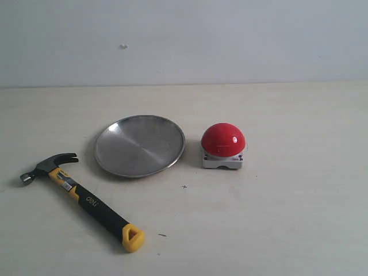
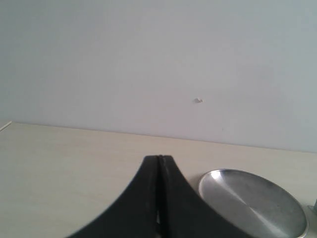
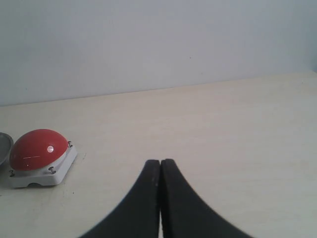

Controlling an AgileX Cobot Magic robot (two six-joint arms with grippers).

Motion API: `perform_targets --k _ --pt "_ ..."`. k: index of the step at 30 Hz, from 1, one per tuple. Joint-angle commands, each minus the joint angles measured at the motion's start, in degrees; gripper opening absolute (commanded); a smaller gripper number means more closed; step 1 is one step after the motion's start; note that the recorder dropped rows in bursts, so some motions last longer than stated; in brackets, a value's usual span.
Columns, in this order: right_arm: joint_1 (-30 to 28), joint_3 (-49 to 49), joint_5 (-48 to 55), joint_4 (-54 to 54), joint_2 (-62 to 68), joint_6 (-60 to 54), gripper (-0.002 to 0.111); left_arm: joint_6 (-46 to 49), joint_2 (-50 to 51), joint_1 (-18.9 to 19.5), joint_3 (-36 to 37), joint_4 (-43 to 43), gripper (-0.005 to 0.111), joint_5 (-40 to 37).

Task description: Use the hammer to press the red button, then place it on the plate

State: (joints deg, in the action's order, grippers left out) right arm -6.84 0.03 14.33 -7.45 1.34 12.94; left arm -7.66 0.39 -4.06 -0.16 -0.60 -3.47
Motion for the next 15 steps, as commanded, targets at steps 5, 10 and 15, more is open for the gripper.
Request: perform_targets --k 5,10,15 --pt "-0.31 -0.03 -0.75 -0.41 -0.39 -0.42 0.000 -23.03 -0.39 0.10 0.16 5.54 0.001 8.09" --pt "-0.31 -0.03 -0.75 -0.41 -0.39 -0.42 0.000 -42.18 -0.39 0.10 0.16 7.27 0.001 9.53" --pt "-0.31 -0.03 -0.75 -0.41 -0.39 -0.42 0.000 -42.14 -0.39 0.10 0.16 7.44 0.001 12.72"
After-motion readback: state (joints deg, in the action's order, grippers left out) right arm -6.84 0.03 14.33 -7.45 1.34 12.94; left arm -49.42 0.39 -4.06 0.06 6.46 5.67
